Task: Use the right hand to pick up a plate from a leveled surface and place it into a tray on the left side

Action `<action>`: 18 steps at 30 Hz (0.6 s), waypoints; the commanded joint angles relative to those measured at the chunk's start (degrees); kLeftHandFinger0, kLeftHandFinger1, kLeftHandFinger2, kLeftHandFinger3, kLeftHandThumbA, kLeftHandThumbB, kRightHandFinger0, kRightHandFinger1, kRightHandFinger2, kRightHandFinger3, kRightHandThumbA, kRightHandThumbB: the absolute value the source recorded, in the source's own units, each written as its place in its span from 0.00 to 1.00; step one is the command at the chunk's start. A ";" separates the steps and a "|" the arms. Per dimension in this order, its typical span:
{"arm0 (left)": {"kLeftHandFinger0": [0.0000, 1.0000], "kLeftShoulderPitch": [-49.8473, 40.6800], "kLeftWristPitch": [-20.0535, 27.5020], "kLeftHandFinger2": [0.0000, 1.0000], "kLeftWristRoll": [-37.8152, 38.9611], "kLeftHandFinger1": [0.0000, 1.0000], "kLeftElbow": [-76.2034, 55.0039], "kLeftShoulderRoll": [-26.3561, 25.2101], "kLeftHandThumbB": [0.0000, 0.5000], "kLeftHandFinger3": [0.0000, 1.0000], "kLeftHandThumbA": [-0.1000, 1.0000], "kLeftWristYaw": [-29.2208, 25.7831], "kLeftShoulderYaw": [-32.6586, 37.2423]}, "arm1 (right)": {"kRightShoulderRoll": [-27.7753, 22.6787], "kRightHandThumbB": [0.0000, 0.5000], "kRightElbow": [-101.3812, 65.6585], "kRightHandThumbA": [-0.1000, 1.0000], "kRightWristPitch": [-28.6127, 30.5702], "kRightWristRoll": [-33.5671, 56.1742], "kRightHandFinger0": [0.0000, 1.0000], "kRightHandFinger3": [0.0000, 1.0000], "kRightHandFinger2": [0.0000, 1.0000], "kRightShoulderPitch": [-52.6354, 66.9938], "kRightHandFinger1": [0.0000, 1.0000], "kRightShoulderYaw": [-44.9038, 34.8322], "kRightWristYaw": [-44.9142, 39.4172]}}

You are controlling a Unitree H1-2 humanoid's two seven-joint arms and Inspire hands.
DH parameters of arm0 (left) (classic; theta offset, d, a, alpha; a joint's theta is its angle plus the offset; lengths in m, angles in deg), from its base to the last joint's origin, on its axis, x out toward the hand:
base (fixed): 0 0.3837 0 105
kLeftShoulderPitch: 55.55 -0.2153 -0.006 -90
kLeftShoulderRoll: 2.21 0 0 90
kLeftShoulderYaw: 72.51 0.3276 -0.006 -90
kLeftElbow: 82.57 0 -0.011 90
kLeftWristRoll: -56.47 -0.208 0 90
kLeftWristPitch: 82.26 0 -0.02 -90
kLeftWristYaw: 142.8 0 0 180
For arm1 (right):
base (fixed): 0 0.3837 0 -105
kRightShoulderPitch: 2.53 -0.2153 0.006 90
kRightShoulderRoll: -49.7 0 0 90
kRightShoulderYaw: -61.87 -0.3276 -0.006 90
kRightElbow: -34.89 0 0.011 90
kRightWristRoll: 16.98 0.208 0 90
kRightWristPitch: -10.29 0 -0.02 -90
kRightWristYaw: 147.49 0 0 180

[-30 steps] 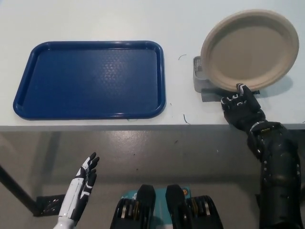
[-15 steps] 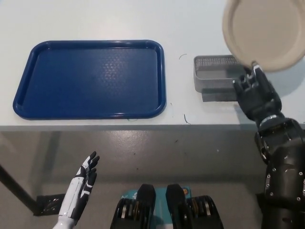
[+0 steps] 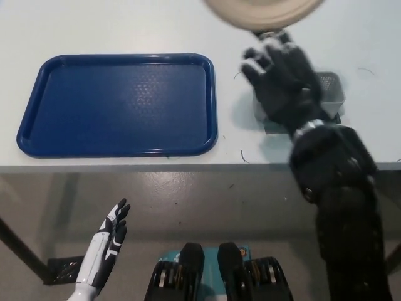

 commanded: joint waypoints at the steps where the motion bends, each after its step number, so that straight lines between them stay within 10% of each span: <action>1: 1.00 0.28 1.02 1.00 0.56 1.00 -1.99 -0.61 0.13 1.00 1.00 0.47 0.68 | 2.56 0.05 7.85 0.00 -0.32 -1.88 0.00 0.90 0.60 -6.12 0.21 3.52 0.17; 8: 1.00 1.11 1.02 1.00 0.78 1.00 -1.16 -0.56 0.10 1.00 1.00 1.23 1.71 | 9.63 0.15 33.03 0.00 0.06 -7.80 0.00 0.95 0.65 -14.46 0.19 2.52 -6.39; 9: 1.00 1.23 0.96 1.00 0.96 1.00 -1.18 -0.49 0.10 1.00 1.00 1.41 1.93 | 10.23 0.15 36.10 0.00 0.44 -8.28 0.00 0.83 0.65 -15.52 0.19 1.97 -7.11; 18: 1.00 2.76 0.29 1.00 -0.14 1.00 -0.83 -0.42 0.19 1.00 1.00 1.56 3.16 | 14.43 0.18 68.86 0.00 12.03 -10.32 0.00 1.00 0.82 -28.92 0.28 -4.91 -8.34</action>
